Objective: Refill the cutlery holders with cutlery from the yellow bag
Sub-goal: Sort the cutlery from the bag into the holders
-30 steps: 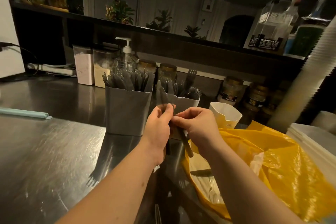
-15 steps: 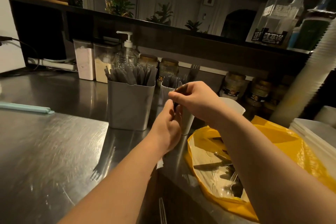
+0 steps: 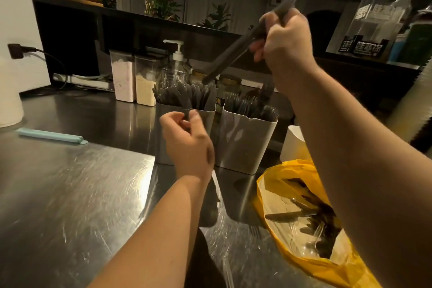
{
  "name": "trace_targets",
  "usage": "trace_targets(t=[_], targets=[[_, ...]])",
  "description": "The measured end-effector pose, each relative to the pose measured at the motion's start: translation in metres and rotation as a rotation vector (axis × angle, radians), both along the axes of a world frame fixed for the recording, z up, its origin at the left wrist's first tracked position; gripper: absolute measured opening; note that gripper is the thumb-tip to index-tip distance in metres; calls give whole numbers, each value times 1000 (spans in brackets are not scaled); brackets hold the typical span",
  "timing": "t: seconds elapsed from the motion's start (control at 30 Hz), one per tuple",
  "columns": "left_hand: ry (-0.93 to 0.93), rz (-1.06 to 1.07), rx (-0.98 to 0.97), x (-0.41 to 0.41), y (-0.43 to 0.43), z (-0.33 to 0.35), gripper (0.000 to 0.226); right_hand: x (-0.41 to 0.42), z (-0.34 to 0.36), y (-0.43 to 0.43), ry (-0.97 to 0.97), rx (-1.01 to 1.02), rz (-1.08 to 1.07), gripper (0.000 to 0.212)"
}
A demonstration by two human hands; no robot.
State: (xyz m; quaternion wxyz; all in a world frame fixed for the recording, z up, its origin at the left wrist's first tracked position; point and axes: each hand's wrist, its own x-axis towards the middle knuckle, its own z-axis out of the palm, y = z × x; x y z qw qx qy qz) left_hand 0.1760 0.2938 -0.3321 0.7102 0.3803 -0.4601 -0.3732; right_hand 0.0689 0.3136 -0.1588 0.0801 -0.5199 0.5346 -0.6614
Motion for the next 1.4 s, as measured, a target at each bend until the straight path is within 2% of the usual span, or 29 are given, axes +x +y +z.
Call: trace_targets(t=[0.07, 0.17, 0.23, 0.33, 0.53, 0.67, 0.73, 0.8, 0.87, 0.93, 1.0, 1.1, 1.23, 1.33, 1.4], targets=[[6, 34, 89, 1, -2, 3, 9, 6, -9, -19, 14, 37, -2, 16], [6, 2, 112, 2, -2, 0, 5, 16, -46, -43, 300, 309, -62, 12], [1, 7, 104, 3, -2, 2, 4, 19, -63, -46, 437, 473, -77, 21], [-4, -19, 105, 4, -4, 6, 2, 20, -72, -45, 468, 560, -75, 21], [-33, -58, 90, -2, -3, 0, 5, 21, -85, -44, 549, 517, -172, 34], [-24, -53, 92, -1, -8, -3, 5, 27, -89, -38, 698, 375, -163, 63], [-21, -55, 98, 1, -11, -3, 4, 27, -89, -32, 709, 328, -185, 62], [-7, -71, 98, 2, -12, -2, 5, 24, -87, -15, 667, 295, -208, 46], [1, -101, 102, 1, -10, -2, 10, 17, -94, 18, 635, 345, -101, 24], [-24, -128, 108, -1, -8, 1, 9, 12, -109, 58, 605, 503, 177, 12], [-43, -130, 117, -4, -4, 1, 7, 6, -127, 92, 559, 699, 460, 11], [-99, -169, 103, -10, 2, -3, 11, 5, -145, 123, 573, 920, 682, 20], [-273, -264, 31, -17, 12, -12, 12, 19, -164, 138, 817, 1057, 750, 24], [-469, -367, -29, -22, 23, -17, 12, 21, -174, 140, 885, 1013, 674, 14], [-566, -405, -79, -25, 29, -22, 14, 19, -175, 141, 928, 986, 633, 17]])
